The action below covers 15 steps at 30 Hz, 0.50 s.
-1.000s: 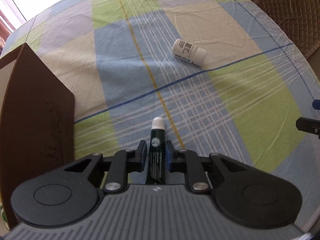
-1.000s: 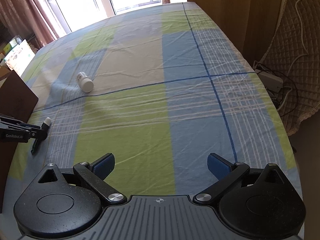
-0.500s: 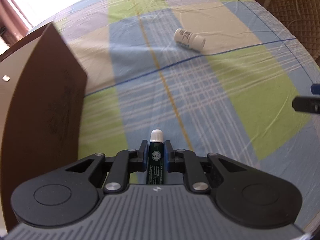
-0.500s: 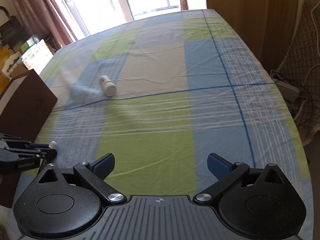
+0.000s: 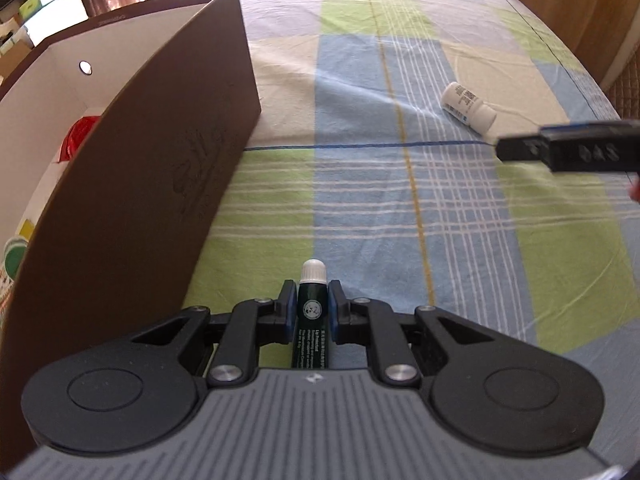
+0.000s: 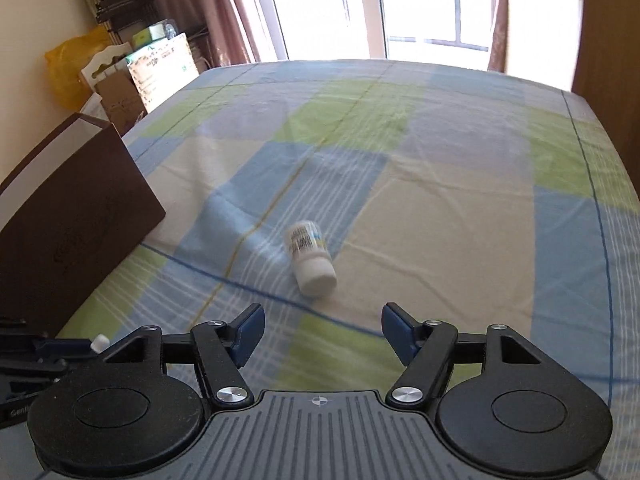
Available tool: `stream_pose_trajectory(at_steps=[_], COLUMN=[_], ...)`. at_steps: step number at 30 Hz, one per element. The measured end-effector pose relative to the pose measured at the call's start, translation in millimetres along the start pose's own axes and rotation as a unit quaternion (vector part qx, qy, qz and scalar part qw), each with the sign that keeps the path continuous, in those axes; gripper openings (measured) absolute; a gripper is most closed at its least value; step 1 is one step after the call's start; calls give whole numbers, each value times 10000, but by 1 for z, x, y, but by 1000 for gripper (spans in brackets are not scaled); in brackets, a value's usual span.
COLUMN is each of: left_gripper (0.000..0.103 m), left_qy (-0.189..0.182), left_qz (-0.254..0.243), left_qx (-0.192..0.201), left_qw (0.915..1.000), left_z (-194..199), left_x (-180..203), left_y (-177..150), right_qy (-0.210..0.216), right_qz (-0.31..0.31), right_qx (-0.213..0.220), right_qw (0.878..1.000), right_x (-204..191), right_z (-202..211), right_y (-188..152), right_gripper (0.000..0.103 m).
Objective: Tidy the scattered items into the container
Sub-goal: 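Close the left gripper on the green tube while the right gripper grasps the white pill bottle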
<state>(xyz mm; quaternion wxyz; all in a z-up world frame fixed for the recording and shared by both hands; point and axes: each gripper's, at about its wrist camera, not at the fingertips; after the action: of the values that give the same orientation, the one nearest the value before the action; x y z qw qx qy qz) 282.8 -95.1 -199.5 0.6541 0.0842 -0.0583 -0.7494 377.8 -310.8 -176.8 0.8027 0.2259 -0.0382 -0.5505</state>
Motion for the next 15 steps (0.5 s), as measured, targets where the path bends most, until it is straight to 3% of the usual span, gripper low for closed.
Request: stream_pose_trajectory(at_steps=[7,9,11,15], left_gripper=[14,15,15,15], left_qy=[-151,-166,-184,-201], left_qz=[179,197,223,259], left_qx=[33,50,64,99], left_qw=[9997,9997,9996,9994], left_z=[0,0,0,1], left_x=[-7,-8,-10,-14], left_y=[-2,-2,-3,-7], right_qy=[-239,-273,-367,-130], right_qz=[223,301,340,299], right_qx=[-133,-320,-374,-324], right_qw=[9994,9987,9980,9989], right_x=[-14,-16,-17,-20], right_z=[-25,-34,-35,-17], right_y=[32,34,31,9], right_gripper=[71,36,33,30])
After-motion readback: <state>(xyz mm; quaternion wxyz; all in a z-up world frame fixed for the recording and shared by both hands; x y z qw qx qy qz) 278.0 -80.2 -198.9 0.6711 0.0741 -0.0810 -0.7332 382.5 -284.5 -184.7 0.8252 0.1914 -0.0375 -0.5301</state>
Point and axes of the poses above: each gripper's, at about its wrist camera, not at the fingertips, and z roughly against the way its jaws point, x to its right, y to its top, and after that the axes turned 15 degrees about -x, right-handed
